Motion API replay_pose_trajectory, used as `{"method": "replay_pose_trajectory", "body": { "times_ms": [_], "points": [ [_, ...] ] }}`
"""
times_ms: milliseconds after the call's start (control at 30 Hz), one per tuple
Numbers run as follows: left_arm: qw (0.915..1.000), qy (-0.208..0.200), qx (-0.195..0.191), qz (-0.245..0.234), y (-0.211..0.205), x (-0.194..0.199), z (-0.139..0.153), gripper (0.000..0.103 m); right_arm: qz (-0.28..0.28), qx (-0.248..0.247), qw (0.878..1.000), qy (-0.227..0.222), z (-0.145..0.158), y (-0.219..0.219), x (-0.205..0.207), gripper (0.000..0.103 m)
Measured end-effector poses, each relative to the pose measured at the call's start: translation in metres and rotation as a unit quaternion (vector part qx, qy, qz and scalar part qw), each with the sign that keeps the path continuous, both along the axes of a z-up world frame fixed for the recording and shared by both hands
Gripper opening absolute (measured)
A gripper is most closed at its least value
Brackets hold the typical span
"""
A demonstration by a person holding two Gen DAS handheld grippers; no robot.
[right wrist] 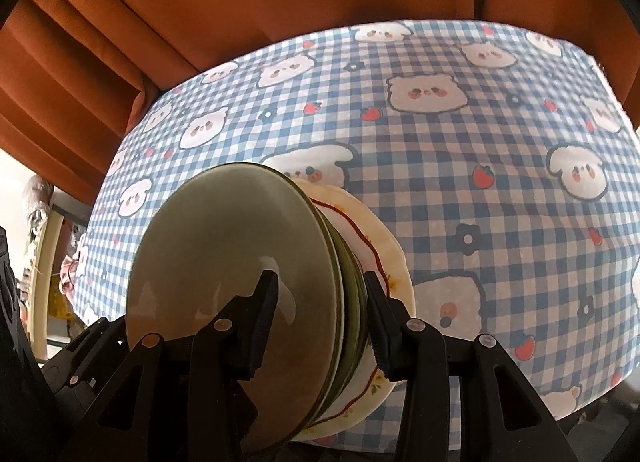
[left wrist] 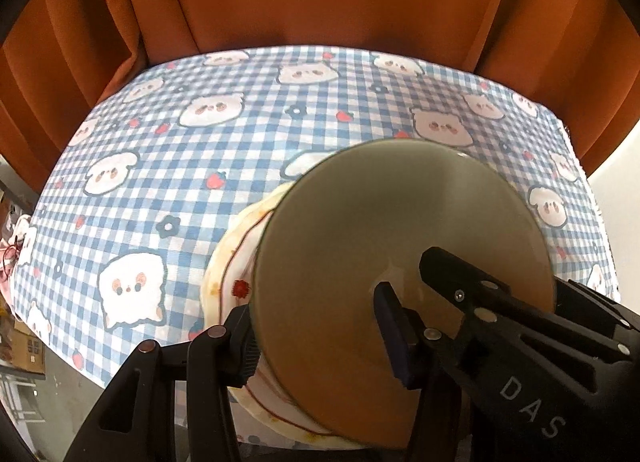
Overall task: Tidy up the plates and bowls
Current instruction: 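Lower the nested bowls onto the red-rimmed plate with both tools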
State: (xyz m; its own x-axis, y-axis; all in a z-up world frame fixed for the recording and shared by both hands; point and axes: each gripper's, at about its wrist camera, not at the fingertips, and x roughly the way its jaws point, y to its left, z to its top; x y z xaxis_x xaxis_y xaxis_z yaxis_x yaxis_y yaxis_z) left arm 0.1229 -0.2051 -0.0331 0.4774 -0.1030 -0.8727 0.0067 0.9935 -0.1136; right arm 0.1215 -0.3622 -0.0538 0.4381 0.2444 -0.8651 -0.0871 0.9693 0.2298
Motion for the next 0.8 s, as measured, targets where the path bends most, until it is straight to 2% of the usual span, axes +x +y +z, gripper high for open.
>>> {"method": "replay_pose_trajectory", "body": {
  "times_ms": [133,233,467,700,800],
  "points": [
    [0.9996,-0.027,-0.008,-0.006,0.004,-0.008,0.011,0.061,-0.006,-0.017,0.999,-0.029,0.012,0.004,-0.012,0.057],
    [0.9983,-0.053,-0.014,-0.021,0.007,-0.015,0.023,0.063,-0.019,-0.028,0.998,-0.055,0.025,0.004,-0.021,0.059],
    [0.9917,-0.110,-0.025,-0.061,0.022,-0.032,0.051,0.066,-0.070,-0.049,0.990,-0.111,0.058,0.008,-0.052,0.073],
    [0.9855,-0.159,-0.026,-0.055,0.078,-0.062,0.068,0.078,-0.099,-0.053,0.983,-0.147,0.075,0.037,-0.083,0.080],
    [0.9822,-0.182,-0.009,-0.046,0.108,-0.076,0.068,0.082,-0.104,-0.055,0.981,-0.158,0.077,0.058,-0.095,0.083]
  ]
}}
